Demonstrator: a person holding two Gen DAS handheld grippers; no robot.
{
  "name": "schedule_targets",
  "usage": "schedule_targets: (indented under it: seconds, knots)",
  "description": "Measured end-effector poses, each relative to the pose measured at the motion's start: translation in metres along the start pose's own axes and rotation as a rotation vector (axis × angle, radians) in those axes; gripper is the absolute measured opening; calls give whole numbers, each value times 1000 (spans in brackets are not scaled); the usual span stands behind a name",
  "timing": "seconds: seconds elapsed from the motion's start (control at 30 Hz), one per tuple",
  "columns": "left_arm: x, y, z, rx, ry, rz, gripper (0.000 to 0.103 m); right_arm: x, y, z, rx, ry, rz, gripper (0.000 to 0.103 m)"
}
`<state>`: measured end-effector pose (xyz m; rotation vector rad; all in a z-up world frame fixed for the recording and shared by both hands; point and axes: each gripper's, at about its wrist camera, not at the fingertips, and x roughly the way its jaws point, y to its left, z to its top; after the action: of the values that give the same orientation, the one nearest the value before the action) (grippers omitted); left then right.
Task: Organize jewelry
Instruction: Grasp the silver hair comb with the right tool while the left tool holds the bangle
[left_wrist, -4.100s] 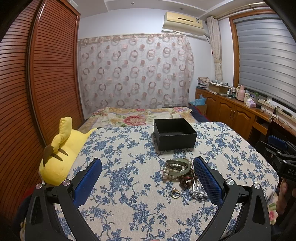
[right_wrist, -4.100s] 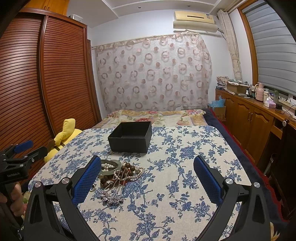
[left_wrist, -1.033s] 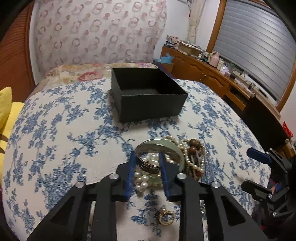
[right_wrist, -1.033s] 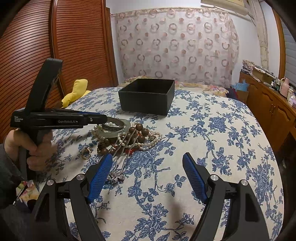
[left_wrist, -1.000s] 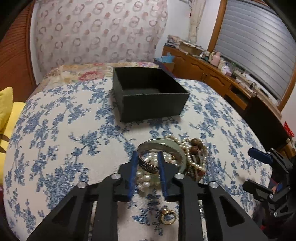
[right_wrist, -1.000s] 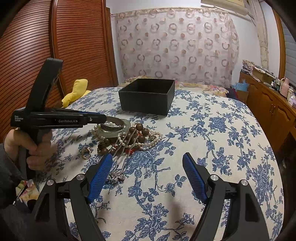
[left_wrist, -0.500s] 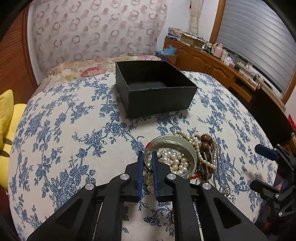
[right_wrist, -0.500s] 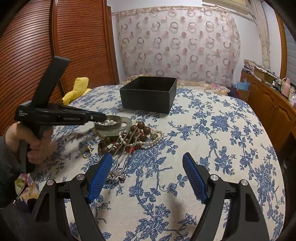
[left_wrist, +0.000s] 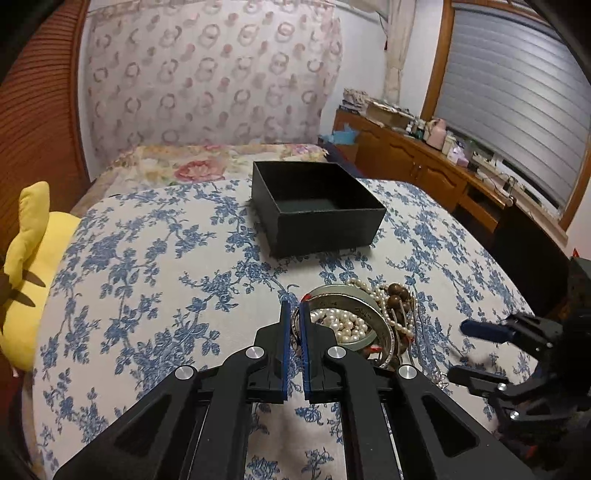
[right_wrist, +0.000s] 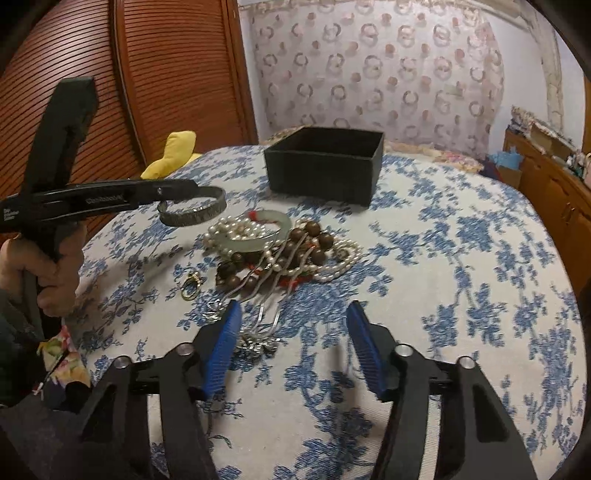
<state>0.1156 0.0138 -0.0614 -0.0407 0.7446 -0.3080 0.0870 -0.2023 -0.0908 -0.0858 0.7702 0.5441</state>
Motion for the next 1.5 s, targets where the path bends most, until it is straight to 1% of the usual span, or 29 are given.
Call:
schedule_targets:
  seconds: [0.07,0.23,0.3,0.37,0.4,0.43,0.5,0.63,0.7,0.73,0.8,0.83,0.93,1.07,1.27,1.33,1.4,1.5]
  knots:
    - [-3,0,-1,-2,-8,1,4,6,2,2,8,30,39,59]
    - [-7,-2,-6,-6,-15,-13,4,23,8,7,16,81,78,59]
    - [-8,-3,-8,-4,-17,-11,4,28,12,9,6,90,79,60]
    - [-8,-3,-9,-5,-19,-8,4,32,15,10,9,103,91,70]
    - [-8,-3,-9,-7,-20,-9,4,34,17,10,7,107,95,72]
    - [-8,-2,-9,-10,-21,-9,4,36,20,10,-7,114,83,75]
    - [-9,-2,-9,-12,-23,-6,4,38,26,10,-33,119,66,77]
    - [-9,-1,-9,-13,-27,0,4,44,35,12,-86,137,16,78]
    - [-9,-1,-9,-13,-28,3,4,46,39,12,-127,146,-17,75]
    - [-9,-1,-8,-13,-29,2,4,46,41,11,-147,146,-32,71]
    - [-9,-2,-8,-11,-29,0,4,42,39,9,-152,147,-23,65]
    - [-9,-1,-8,-11,-28,1,4,40,37,8,-153,148,-20,59]
    - [-9,-2,-9,-12,-29,1,4,33,30,6,-140,156,5,59]
    - [-10,-2,-9,-15,-30,-1,4,20,22,9,-120,141,40,59]
    - [-13,-3,-7,-8,-36,-2,4,3,13,24,-27,128,156,59]
    - [-15,-3,-6,-9,-39,-2,4,1,14,27,-23,129,165,59]
    - [-16,-2,-5,-10,-41,-1,4,1,14,28,-28,152,176,59]
    - [-17,-2,-4,-9,-45,-2,4,9,14,22,-33,221,194,59]
